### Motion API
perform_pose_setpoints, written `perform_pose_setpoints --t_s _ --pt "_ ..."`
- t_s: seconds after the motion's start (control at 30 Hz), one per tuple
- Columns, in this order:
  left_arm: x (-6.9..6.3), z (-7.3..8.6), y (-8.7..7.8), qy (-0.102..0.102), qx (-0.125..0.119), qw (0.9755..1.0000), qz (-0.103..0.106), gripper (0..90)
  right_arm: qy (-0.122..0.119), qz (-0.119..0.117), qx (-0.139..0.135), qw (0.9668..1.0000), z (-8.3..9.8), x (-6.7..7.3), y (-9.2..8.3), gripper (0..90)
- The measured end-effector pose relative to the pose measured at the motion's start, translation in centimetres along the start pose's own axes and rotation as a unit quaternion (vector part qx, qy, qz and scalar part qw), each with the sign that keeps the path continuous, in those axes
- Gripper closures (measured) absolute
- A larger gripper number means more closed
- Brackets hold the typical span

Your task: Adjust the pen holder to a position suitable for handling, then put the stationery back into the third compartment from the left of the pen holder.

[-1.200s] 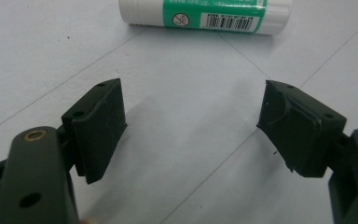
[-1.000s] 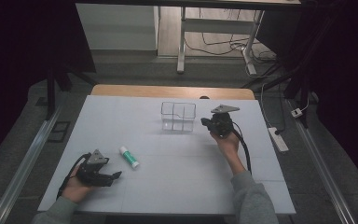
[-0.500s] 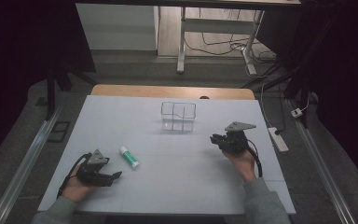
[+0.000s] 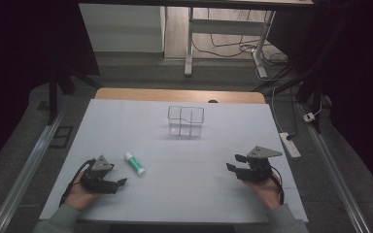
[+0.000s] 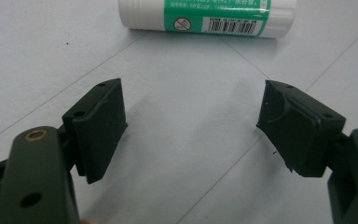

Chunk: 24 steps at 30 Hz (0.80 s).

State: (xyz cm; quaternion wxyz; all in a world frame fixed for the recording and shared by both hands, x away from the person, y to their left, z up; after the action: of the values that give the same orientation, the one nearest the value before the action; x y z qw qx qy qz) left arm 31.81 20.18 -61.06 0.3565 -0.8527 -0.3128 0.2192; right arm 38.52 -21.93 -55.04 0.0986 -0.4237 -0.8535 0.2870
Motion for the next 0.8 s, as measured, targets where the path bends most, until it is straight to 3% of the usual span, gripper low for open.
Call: perform_pose_setpoints --t_s 0.17,0.47,0.67,0.8 --pt "0.0 -0.1 -0.1 -0.002 -0.005 1.0 0.001 22.7 -0.005 -0.004 -0.007 1.0 0.8 0.0 -0.8 41.2" --pt "0.1 -0.5 -0.4 0.004 -0.012 0.9999 -0.001 22.9 -0.014 -0.002 -0.003 0.9999 1.0 0.1 -0.5 37.7" --pt "-0.1 -2.1 -1.0 0.029 -0.017 0.9994 0.002 22.8 -0.014 -0.004 0.001 0.9999 1.1 0.2 -0.5 37.1" --pt "0.0 -3.4 -1.5 0.068 -0.004 0.9977 0.006 22.7 -0.017 -0.009 0.003 0.9998 1.1 0.3 -0.6 36.3"
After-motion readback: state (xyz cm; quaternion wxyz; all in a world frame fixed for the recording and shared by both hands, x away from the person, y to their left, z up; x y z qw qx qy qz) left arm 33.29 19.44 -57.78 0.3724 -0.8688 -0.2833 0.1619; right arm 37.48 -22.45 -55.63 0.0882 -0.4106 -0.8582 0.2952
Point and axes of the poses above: each handheld gripper's, and its own axes: y roughly forward along the jaws, z roughly out of its underside, x roughly to its left, the point moved 9 cm from there along y, roughly forward along the jaws, and after that the axes turned 10 degrees about z, right-handed, at the moved point
